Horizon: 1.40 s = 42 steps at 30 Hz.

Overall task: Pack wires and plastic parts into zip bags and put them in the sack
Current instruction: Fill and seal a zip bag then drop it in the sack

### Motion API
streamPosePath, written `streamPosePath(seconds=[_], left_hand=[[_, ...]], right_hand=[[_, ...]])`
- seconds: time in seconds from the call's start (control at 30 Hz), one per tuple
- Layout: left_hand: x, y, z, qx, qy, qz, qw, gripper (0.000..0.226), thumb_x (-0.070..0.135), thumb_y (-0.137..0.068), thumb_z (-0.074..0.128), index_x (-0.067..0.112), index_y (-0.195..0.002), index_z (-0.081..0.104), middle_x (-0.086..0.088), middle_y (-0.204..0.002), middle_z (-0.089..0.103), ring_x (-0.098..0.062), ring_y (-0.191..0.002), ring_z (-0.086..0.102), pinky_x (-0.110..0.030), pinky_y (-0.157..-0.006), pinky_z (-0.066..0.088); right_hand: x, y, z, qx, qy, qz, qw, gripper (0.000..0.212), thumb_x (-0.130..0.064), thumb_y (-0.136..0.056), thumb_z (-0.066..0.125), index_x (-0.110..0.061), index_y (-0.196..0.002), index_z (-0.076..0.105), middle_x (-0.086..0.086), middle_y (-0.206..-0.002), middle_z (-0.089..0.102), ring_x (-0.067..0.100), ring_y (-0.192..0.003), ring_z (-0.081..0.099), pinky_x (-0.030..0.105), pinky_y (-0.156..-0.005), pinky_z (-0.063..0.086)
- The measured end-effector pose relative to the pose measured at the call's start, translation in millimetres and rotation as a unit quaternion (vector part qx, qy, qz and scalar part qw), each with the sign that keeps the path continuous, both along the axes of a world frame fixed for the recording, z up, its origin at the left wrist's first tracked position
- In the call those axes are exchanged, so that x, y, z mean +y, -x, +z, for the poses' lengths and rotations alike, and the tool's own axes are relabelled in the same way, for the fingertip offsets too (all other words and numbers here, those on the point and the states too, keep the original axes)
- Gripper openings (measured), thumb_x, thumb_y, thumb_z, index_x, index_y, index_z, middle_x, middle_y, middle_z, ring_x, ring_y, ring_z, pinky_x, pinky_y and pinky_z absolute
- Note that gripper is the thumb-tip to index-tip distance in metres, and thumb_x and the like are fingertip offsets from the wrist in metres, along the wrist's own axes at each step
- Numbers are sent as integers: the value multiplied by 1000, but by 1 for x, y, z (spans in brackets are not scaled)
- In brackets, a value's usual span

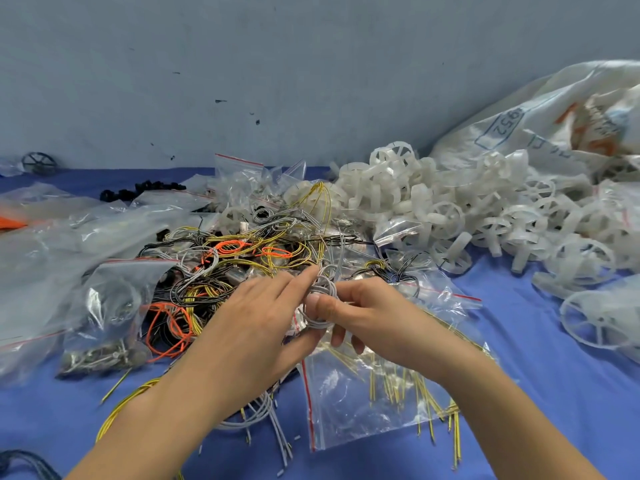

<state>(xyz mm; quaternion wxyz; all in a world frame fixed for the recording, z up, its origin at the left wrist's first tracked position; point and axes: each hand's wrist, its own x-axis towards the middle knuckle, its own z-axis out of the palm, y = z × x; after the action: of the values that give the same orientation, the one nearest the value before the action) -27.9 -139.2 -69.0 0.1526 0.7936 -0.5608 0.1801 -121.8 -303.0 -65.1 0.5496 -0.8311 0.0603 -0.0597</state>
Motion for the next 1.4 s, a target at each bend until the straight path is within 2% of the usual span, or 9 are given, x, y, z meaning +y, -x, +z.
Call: streamPosePath(seconds=[0.23, 0.4, 0.6, 0.73, 0.8, 0.93, 1.1, 1.2, 1.4], left_hand=[[7, 1, 1, 72, 36, 7, 997, 55, 54, -91, 41, 28, -138, 49, 21, -85, 50, -10, -71, 60, -27, -57, 47], [12, 0, -1, 92, 50, 8, 994, 48, 57, -98, 33, 31, -129, 58, 21, -100, 63, -10, -85, 66, -34, -62, 54], [16, 0, 0, 40, 63, 29, 997, 36, 50, -97, 32, 29, -98, 62, 17, -86, 64, -14, -70, 66, -34, -49, 50], [19, -3, -3, 126, 42, 36, 991, 34, 56, -96, 25, 32, -88, 47, 16, -75, 54, -15, -68, 58, -40, -58, 48], [26, -14, -1, 161, 32, 62, 984, 36, 57, -91, 26, 28, -84, 46, 12, -71, 55, -11, -65, 55, -38, -61, 47], [49, -38, 0, 218, -12, 98, 971, 31, 50, -94, 34, 27, -74, 43, 4, -58, 53, -9, -54, 49, -38, -58, 43], [64, -38, -5, 188, -120, 118, 968, 29, 50, -96, 32, 31, -77, 43, 5, -62, 54, -7, -58, 51, -35, -61, 45], [64, -32, -5, 167, -154, 119, 967, 29, 52, -96, 27, 32, -79, 38, 4, -67, 53, -8, -63, 49, -35, -65, 46], [47, -3, -1, 150, -173, 91, 969, 33, 53, -99, 25, 30, -76, 29, 7, -70, 46, -9, -67, 46, -33, -66, 41]], right_hand=[[-2, -2, -1, -20, -33, -12, 999, 31, -55, -89, 60, -27, -88, 71, 13, -84, 70, 23, -64, 59, 34, -54, 46], [-2, 0, 3, -34, -88, -30, 995, 21, -34, -96, 58, -18, -87, 67, -14, -75, 67, 11, -56, 60, 22, -45, 44], [-2, 5, 7, -24, -131, -36, 990, 23, -33, -96, 58, -14, -86, 67, -11, -76, 67, 12, -58, 60, 22, -46, 45], [2, 5, 7, -30, -155, -63, 985, 34, -45, -88, 56, -14, -98, 66, -1, -85, 67, 16, -61, 63, 24, -46, 46], [1, 7, 4, -52, -84, -110, 989, 34, -50, -90, 53, -22, -108, 63, -4, -91, 68, 16, -65, 65, 28, -52, 49], [5, 13, -10, -143, 248, -79, 955, 20, -30, -97, 48, -36, -108, 63, -19, -101, 56, 7, -78, 58, 27, -70, 50], [22, 12, -30, -175, 531, 42, 828, 42, -6, -77, 71, -38, -103, 68, -4, -114, 54, 15, -94, 48, 30, -76, 45], [19, 11, -31, -183, 569, 34, 801, 32, -8, -75, 71, -35, -93, 66, -3, -116, 54, 18, -96, 49, 34, -78, 47], [16, 18, -30, -220, 453, -39, 863, 18, -16, -88, 45, -25, -88, 60, -4, -108, 54, 16, -89, 50, 32, -76, 45]])
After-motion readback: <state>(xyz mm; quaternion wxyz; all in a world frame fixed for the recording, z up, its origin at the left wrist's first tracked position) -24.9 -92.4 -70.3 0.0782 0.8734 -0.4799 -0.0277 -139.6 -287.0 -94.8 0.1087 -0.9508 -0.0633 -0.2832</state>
